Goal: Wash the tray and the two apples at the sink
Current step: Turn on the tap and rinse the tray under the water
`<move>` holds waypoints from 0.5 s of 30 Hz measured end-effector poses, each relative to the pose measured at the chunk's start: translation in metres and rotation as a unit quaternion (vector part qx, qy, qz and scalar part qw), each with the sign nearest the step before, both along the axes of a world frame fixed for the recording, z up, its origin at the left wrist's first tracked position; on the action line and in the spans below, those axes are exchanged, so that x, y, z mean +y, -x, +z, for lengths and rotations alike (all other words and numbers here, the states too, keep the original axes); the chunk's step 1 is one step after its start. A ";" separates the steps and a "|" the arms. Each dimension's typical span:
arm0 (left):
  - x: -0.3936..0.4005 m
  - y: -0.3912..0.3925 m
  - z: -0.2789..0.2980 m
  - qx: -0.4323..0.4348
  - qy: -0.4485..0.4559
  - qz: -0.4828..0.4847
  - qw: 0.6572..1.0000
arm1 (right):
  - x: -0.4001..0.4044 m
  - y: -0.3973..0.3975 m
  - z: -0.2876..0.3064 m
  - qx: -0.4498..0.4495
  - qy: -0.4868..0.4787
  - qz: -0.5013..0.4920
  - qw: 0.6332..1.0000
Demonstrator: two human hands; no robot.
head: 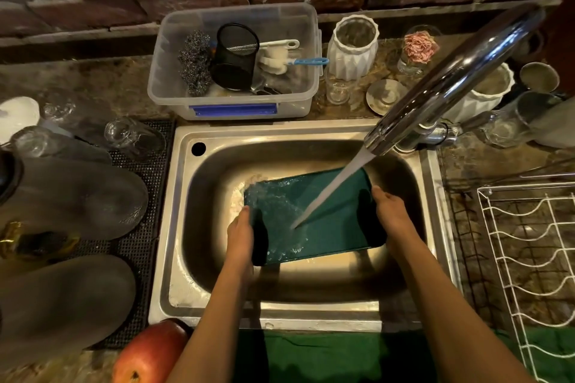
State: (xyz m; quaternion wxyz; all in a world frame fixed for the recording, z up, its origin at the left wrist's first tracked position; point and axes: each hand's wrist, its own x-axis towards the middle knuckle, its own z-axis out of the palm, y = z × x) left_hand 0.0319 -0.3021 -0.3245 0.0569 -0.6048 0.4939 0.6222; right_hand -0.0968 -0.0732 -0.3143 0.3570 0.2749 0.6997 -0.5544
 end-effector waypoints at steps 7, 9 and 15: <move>0.000 0.008 0.033 0.068 0.078 -0.048 0.993 | -0.002 -0.024 -0.010 -0.072 0.013 -0.044 0.996; -0.001 0.007 0.038 0.082 0.080 -0.045 0.992 | -0.002 -0.030 -0.011 -0.084 0.043 -0.062 0.994; -0.007 -0.002 0.038 0.101 0.083 -0.037 0.991 | -0.001 -0.040 -0.009 -0.048 0.101 -0.105 0.988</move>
